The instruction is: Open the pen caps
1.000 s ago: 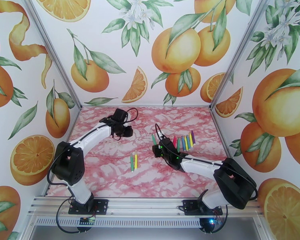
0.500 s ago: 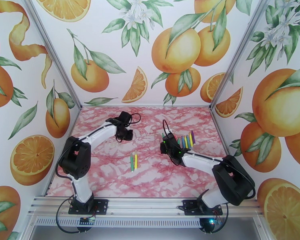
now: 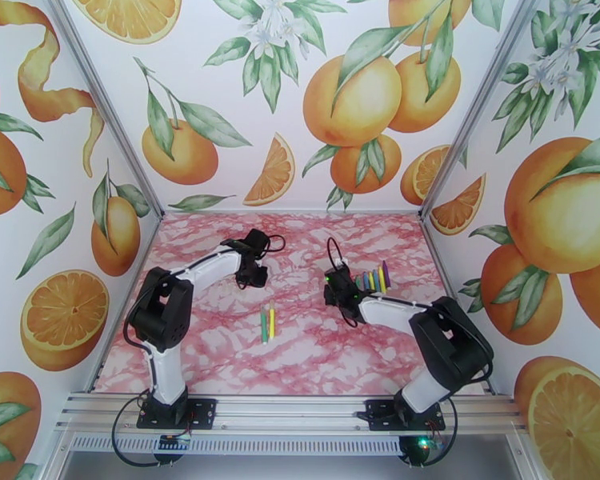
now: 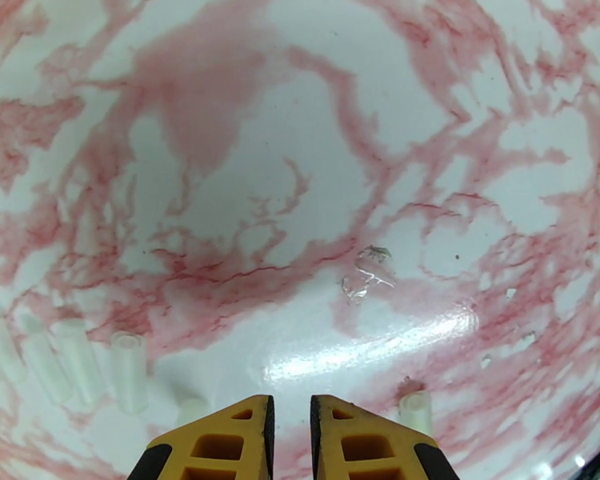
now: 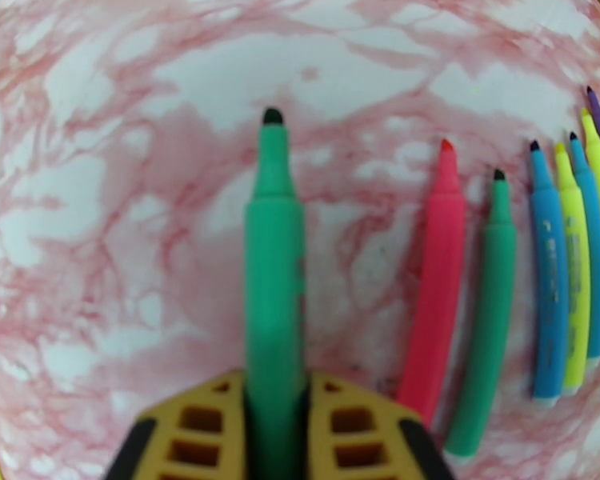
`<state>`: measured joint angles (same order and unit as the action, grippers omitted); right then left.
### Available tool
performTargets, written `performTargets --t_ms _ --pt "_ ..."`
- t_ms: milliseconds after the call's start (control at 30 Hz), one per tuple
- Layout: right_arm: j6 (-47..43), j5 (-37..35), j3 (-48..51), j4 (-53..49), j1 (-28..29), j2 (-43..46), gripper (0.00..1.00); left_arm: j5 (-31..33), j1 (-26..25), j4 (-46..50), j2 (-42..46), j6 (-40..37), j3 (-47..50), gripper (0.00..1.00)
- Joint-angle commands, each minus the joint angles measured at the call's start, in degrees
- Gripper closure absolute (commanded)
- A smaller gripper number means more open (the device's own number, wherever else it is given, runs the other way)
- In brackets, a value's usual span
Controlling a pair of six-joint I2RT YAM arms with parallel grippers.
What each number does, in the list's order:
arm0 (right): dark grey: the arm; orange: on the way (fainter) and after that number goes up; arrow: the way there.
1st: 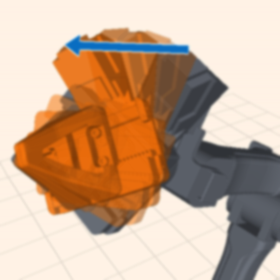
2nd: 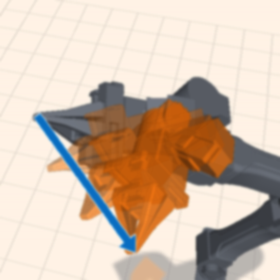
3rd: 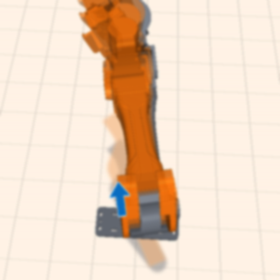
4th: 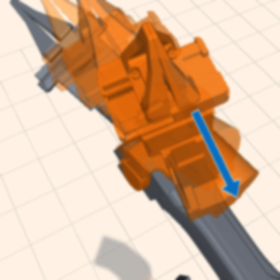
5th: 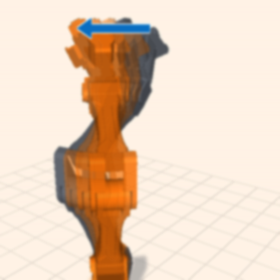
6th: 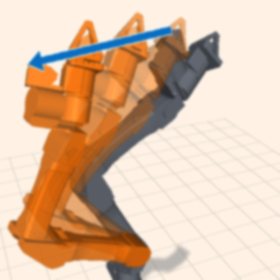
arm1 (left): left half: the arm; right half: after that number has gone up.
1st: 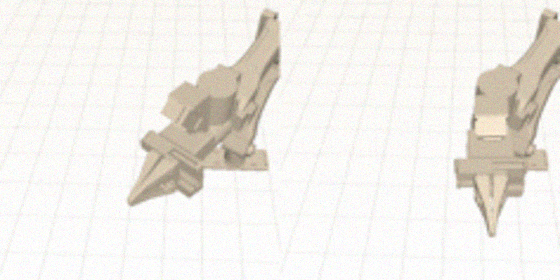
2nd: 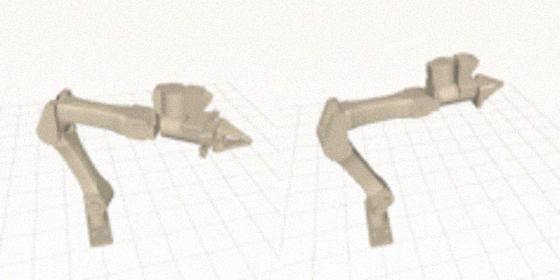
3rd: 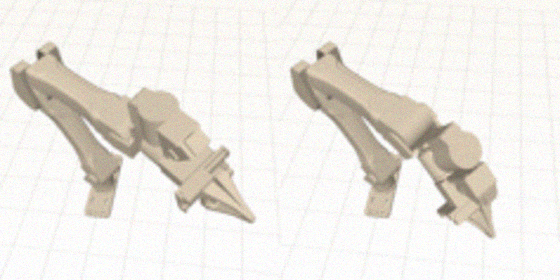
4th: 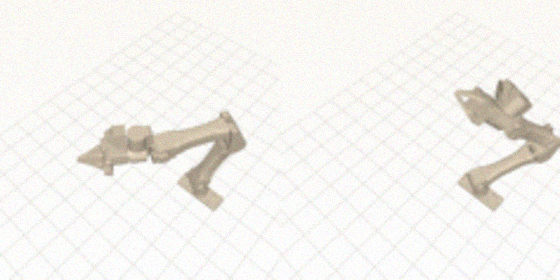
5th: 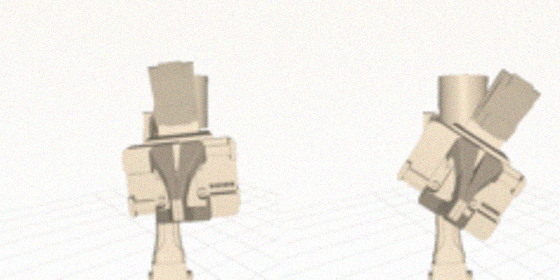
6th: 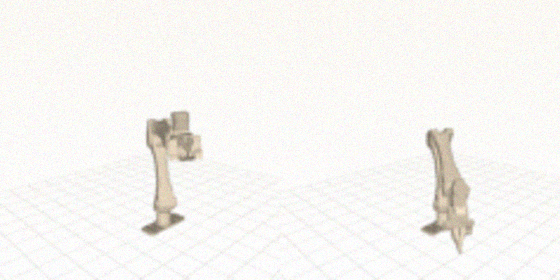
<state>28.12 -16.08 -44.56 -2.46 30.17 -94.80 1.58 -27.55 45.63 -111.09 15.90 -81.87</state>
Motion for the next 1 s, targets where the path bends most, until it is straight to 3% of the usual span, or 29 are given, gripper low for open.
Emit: performTargets --t_ms 0,267,967 --pt "1.64 -1.49 -1.45 -1.40 -0.84 -1.32 0.95 0.89 -0.40 0.59 -0.96 -0.79 -1.60 0.98" --pt "3.02 -2.03 -2.41 -3.69 -1.83 -3.22 0.87 2.80 -0.57 1.53 -2.33 -1.00 -1.50 0.96" --pt "4.04 -1.09 -2.36 -4.23 -2.68 -3.84 0.80 4.83 -1.01 3.20 -5.63 -1.55 -2.16 0.89"
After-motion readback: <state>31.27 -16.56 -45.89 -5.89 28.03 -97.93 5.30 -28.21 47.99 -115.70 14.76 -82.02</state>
